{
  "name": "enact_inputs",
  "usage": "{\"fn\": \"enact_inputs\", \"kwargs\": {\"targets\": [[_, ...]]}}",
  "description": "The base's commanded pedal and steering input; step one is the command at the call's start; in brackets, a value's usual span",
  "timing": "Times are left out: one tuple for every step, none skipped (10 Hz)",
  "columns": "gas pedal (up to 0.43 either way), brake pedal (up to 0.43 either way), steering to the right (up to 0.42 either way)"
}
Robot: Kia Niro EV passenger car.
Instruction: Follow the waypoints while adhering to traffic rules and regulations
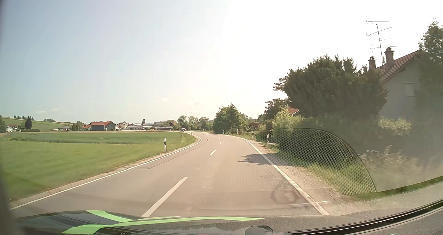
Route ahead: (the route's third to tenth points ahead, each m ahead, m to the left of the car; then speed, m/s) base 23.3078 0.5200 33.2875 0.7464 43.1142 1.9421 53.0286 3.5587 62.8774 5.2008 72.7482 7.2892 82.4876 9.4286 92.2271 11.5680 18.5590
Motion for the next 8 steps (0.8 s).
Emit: {"fn": "enact_inputs", "kwargs": {"targets": [[0.000,0.000,-0.005],[0.000,0.000,-0.012],[0.000,0.000,-0.019],[0.000,0.000,-0.019],[0.008,0.000,-0.016],[0.087,0.000,-0.011],[0.087,0.000,-0.011],[0.087,0.000,-0.011]]}}
